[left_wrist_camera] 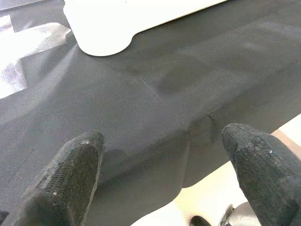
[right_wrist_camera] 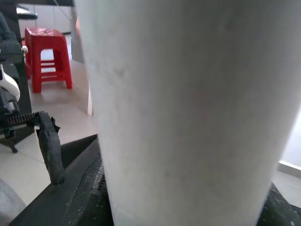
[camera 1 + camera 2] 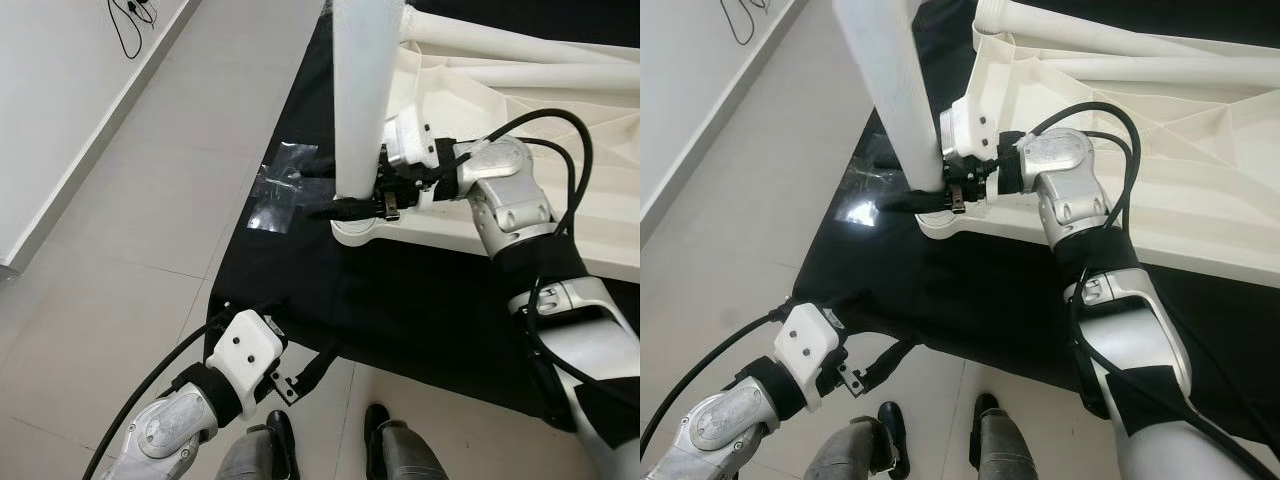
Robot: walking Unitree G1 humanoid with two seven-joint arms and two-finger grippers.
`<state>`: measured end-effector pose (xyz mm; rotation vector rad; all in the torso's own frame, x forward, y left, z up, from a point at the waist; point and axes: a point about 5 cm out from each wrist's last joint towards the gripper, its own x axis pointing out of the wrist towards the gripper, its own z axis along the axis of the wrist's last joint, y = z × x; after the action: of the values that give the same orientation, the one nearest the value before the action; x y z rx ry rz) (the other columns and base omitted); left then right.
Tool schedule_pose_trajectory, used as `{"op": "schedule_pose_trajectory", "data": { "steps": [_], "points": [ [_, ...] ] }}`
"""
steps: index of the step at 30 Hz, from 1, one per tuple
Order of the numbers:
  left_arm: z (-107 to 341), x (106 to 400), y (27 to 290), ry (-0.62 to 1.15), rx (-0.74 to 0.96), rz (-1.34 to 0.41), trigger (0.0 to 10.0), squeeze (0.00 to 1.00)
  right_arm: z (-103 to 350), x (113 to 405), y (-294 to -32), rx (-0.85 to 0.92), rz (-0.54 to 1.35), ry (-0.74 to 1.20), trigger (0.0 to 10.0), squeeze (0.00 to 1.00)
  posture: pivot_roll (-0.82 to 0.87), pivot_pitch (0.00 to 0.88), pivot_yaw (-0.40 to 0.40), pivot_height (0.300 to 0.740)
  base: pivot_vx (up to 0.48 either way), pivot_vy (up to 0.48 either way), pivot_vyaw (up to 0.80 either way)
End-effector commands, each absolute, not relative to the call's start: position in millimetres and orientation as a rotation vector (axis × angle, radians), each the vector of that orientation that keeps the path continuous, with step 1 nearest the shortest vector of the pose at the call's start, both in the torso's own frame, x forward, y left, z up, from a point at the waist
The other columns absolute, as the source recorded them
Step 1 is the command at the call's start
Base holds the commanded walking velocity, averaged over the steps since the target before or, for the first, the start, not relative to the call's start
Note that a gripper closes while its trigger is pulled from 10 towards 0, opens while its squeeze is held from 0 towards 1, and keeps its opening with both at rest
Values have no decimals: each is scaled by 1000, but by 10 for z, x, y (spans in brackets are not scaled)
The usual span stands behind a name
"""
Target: Building children table
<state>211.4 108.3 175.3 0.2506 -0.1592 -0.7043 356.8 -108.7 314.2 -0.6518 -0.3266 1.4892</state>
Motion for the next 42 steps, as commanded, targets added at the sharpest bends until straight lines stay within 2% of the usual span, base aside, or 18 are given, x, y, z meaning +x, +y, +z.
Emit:
{"op": "schedule_pose_trajectory", "data": {
  "steps": [1, 5, 7, 14, 18, 31, 33, 34, 35, 36, 38, 39, 40, 42],
  "points": [
    [1674, 2073, 1073, -126, 248, -723, 10000, 0, 2810, 3624, -1126, -671, 1505, -136, 10000, 0, 13, 478, 56, 740, 0, 0, 0],
    [1675, 2075, 1072, -127, 248, -723, 10000, 0, 2843, 3630, -1110, -664, 1505, -141, 10000, 0, 11, 479, 55, 740, 0, 0, 0],
    [1677, 2082, 1068, -128, 248, -722, 10000, 0, 2956, 3693, -1066, -561, 1445, -151, 10000, 0, 6, 478, 52, 740, 0, 0, 0],
    [1681, 2089, 1063, -130, 248, -722, 10000, 0, 2996, 3795, -1037, -463, 1320, -136, 10000, 0, 3, 478, 51, 740, 0, 0, 0],
    [1686, 2094, 1058, -132, 249, -722, 10000, 0, 2902, 3886, -1036, -410, 1183, -93, 10000, 0, 3, 479, 52, 740, 0, 0, 0],
    [1680, 2086, 1052, -132, 248, -723, 10000, 0, 2711, 3924, -1120, -303, 1031, -60, 10000, 0, -4, 476, 44, 740, 0, 0, 0],
    [1673, 2079, 1049, -131, 248, -723, 10000, 0, 2639, 3928, -1163, -275, 960, -37, 10000, 0, -12, 469, 25, 740, 0, 0, 0],
    [1663, 2068, 1045, -130, 247, -723, 10000, 0, 2494, 3913, -1224, -216, 805, -3, 10000, 0, -15, 463, 12, 740, 0, 0, 0],
    [1654, 2059, 1041, -128, 247, -722, 10000, 0, 2260, 3775, -1263, -206, 575, 25, 10000, 0, -10, 459, 4, 740, 0, 0, 0],
    [1654, 2059, 1041, -128, 247, -722, 10000, 0, 2260, 3775, -1263, -206, 575, 25, 10000, 0, -10, 459, 4, 740, 0, 0, 0],
    [1647, 2057, 1037, -127, 245, -718, 10000, 0, 1851, 3210, -1211, -174, 331, 95, 10000, 0, -7, 459, 2, 740, 0, 0, 0],
    [1647, 2057, 1037, -127, 245, -718, 10000, 0, 1851, 3210, -1211, -174, 331, 95, 10000, 0, -7, 459, 2, 740, 0, 0, 0],
    [1645, 2064, 1040, -127, 246, -717, 10000, 0, 1722, 2959, -1116, -159, 296, 122, 10000, 0, -7, 458, 14, 740, 0, 0, 0],
    [1639, 2079, 1041, -127, 248, -717, 10000, 0, 1673, 2844, -1014, -136, 299, 137, 10000, 0, -15, 446, 27, 740, 0, 0, 0]
  ]
}}
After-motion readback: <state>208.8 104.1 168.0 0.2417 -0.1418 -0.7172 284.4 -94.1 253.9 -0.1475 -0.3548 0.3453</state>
